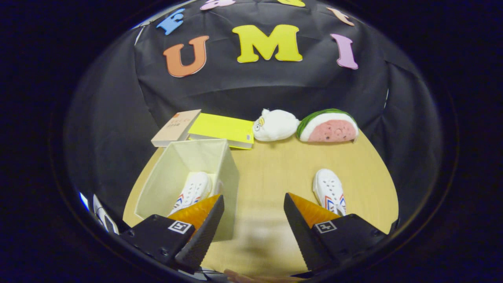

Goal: Open the storage box then place both shoes into the box .Put the left shoe in first, then the right shoe, with the right side of both shoes facing outward in a uniform manner.

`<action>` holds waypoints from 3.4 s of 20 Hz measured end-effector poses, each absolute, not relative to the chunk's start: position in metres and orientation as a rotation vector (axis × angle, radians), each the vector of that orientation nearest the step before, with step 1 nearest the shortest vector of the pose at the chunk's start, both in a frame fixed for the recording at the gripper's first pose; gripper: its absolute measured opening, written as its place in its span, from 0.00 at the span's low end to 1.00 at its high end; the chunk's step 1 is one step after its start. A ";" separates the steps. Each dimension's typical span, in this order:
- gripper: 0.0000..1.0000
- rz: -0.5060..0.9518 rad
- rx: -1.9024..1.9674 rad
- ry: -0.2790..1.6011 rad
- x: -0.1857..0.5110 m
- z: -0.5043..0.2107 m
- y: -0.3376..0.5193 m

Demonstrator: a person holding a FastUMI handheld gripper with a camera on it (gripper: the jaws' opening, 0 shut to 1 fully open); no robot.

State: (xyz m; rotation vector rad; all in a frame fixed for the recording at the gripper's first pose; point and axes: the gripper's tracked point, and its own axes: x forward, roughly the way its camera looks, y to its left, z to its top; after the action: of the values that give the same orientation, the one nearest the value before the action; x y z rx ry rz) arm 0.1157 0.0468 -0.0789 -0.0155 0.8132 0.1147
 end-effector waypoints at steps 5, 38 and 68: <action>0.98 0.040 -0.075 0.879 0.118 -0.106 -0.024; 0.70 0.086 0.010 1.243 0.166 -0.233 -0.166; 0.05 0.159 0.208 0.916 0.088 -0.049 0.033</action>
State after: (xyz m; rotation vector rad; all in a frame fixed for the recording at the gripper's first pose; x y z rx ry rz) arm 0.0881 0.0332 -0.0493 0.2085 0.9163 0.1594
